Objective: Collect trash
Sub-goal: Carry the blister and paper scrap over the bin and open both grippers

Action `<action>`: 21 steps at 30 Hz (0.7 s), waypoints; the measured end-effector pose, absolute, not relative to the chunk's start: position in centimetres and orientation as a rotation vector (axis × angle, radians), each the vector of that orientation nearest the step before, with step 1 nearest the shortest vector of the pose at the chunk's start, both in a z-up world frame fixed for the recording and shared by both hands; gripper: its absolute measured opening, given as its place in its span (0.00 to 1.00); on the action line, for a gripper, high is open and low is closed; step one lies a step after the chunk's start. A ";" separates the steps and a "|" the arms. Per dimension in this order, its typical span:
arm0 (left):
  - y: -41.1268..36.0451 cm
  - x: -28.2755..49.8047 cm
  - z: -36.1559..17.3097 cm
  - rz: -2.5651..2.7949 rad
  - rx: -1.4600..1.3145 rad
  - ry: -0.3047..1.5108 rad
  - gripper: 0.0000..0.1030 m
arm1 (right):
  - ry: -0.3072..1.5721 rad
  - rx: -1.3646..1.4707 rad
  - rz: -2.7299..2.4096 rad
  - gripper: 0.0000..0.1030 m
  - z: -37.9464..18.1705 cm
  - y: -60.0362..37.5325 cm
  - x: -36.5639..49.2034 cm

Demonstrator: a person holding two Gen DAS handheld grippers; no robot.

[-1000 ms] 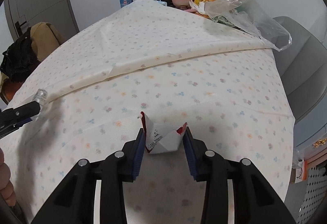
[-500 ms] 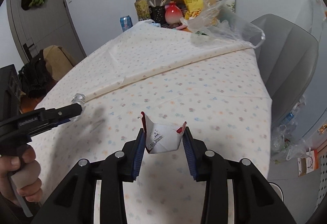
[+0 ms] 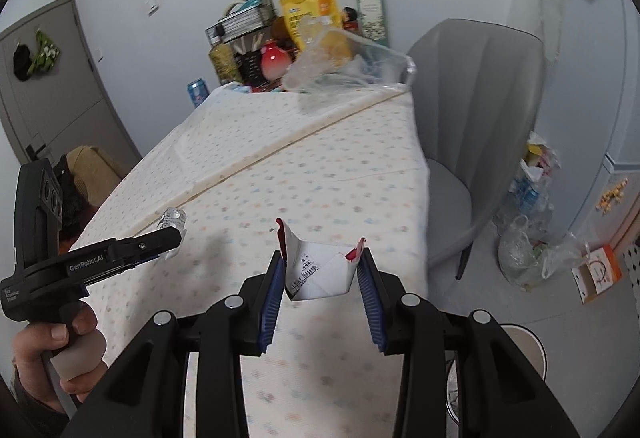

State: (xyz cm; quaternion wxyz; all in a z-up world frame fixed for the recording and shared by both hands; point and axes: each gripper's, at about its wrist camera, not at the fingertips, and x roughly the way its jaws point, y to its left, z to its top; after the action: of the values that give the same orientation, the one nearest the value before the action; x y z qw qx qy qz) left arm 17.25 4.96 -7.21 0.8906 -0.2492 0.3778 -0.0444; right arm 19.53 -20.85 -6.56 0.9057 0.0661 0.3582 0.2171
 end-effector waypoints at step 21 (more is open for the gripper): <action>-8.2 22.8 -8.1 -0.237 -0.374 0.882 0.35 | 0.788 0.312 0.226 0.36 -12.3 -36.2 19.6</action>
State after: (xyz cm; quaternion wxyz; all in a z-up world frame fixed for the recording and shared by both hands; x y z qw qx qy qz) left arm 22.82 -8.21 -8.09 0.8807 -0.1796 0.4232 -0.1139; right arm 19.55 -36.16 -12.27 0.9054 0.1513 0.3813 0.1096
